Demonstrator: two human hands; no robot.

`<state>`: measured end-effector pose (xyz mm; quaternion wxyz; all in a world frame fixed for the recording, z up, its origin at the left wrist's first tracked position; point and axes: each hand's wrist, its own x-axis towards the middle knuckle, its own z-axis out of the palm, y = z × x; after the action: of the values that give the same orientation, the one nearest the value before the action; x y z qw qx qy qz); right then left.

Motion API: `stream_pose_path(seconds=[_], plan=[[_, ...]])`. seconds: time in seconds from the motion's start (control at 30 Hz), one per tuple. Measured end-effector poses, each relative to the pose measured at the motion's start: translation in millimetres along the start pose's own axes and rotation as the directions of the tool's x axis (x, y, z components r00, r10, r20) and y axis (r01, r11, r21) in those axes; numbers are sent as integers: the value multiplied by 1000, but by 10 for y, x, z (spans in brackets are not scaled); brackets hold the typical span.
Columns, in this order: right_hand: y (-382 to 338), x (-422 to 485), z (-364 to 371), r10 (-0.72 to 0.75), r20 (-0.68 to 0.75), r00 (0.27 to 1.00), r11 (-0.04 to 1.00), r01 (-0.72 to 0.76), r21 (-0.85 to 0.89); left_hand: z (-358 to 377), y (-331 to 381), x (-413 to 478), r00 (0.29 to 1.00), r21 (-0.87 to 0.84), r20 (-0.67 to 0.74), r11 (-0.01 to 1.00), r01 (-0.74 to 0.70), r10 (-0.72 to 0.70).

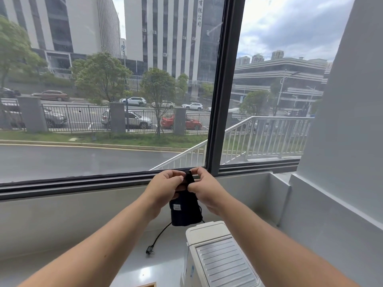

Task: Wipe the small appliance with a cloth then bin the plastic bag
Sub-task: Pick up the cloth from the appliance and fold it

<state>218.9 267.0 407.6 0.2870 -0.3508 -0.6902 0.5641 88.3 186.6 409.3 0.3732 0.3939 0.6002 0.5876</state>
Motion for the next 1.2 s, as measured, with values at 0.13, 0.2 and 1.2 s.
stream_pose_path(seconds=[0.13, 0.2, 1.2], plan=[[47, 52, -145, 1, -96, 995, 999, 2, 33, 124, 21, 4, 999, 62, 27, 997, -41, 39], [59, 67, -225, 5, -101, 995, 998, 2, 70, 181, 17, 38, 997, 81, -17, 994, -72, 74], [582, 381, -1979, 62, 53, 997, 812, -81, 578, 1646, 55, 385, 971, -78, -227, 996, 53, -70]])
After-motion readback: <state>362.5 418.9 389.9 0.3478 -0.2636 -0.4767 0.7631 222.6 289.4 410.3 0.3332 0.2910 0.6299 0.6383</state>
